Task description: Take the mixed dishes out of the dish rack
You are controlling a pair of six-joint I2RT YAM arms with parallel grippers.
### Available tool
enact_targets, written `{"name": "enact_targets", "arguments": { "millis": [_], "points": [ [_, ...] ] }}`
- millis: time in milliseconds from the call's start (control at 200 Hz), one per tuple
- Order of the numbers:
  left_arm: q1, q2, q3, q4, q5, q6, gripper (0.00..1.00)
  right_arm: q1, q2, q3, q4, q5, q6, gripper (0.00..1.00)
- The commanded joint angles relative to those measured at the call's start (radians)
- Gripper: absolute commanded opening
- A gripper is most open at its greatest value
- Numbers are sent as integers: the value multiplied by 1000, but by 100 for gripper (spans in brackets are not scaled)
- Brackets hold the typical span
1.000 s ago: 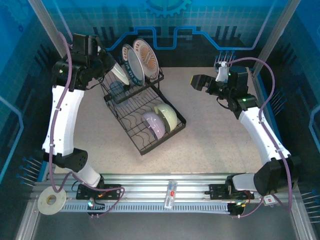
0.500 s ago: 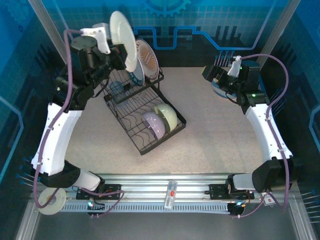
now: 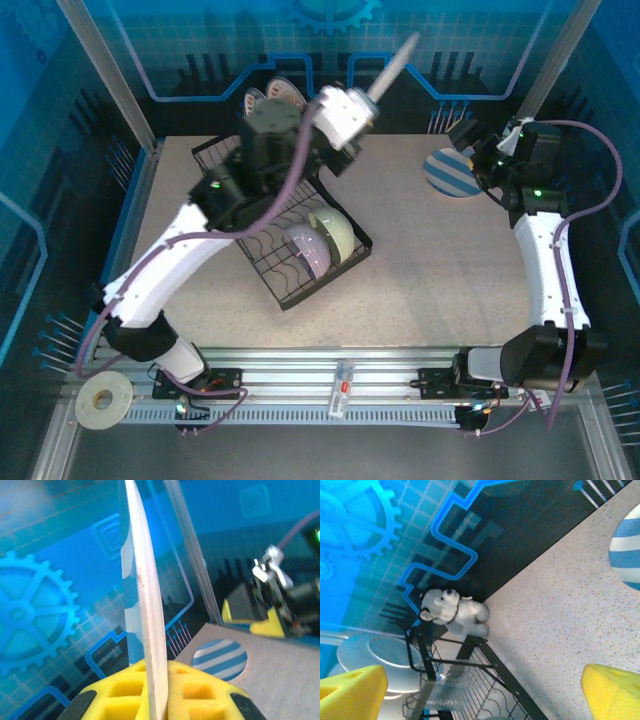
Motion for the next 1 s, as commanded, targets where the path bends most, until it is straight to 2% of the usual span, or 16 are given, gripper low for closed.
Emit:
{"name": "enact_targets", "arguments": {
  "millis": [0,165,370,520,605,781,991],
  "points": [
    [-52,53,-75,144,-36,282,0,-58,-55,-25,-27,8,82,100],
    [-76,96,-206,286,-100,400,0,-92,-89,-43,-16,42,121,100],
    [-114,119,-485,567,-244,640,0,-105,-106,-18,-34,54,122,100],
    [-129,144,-588,710,-336,724,0,-99,-124,-25,-71,67,85,100],
    [-130,153,-634,758,-351,773,0,-89,-128,-47,-79,62,82,100],
    [-131,153,-689,819,-391,790,0,-54,-122,-62,-115,48,60,100],
    [-131,146,-734,832,-401,795,0,51,-93,-21,-257,85,-45,98]
  ]
}}
